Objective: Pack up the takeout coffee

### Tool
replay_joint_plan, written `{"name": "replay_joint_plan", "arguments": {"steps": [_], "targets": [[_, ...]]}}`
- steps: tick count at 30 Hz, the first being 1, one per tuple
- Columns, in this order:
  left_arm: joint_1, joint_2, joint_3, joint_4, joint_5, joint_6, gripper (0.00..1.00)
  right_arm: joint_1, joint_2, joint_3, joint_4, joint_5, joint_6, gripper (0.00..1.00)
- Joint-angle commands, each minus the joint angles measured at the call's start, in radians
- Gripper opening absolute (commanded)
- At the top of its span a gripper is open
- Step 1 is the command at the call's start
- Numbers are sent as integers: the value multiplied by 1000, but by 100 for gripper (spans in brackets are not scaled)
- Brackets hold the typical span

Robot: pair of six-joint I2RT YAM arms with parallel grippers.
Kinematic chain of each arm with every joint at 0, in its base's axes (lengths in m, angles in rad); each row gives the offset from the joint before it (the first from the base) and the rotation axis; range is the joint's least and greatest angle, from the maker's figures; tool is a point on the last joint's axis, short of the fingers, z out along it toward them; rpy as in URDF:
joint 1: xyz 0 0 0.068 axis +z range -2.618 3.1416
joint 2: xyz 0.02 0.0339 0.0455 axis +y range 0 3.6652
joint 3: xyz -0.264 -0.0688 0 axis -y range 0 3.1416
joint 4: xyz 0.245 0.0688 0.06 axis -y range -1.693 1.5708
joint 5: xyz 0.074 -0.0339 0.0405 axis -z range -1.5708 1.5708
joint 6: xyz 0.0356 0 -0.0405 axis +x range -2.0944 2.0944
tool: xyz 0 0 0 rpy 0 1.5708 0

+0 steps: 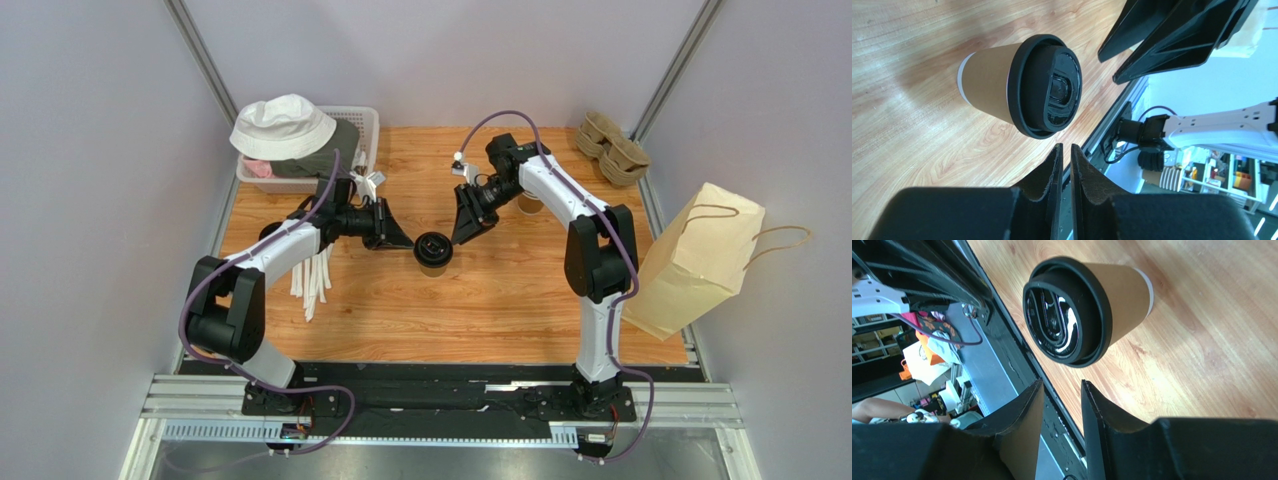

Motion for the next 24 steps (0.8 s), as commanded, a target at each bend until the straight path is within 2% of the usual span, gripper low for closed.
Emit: {"name": "replay_joint_plan", "arguments": {"steps": [1,9,24], "targets": [[-6,5,2,-15,-12,57,18,7,-37,5,110,-27,95,37],[-11,82,24,58,23,26,14,42,-26,-18,186,-98,194,32],[-11,146,31,148,64,-46,10,68,29,-53,193,-20,162,21]]}}
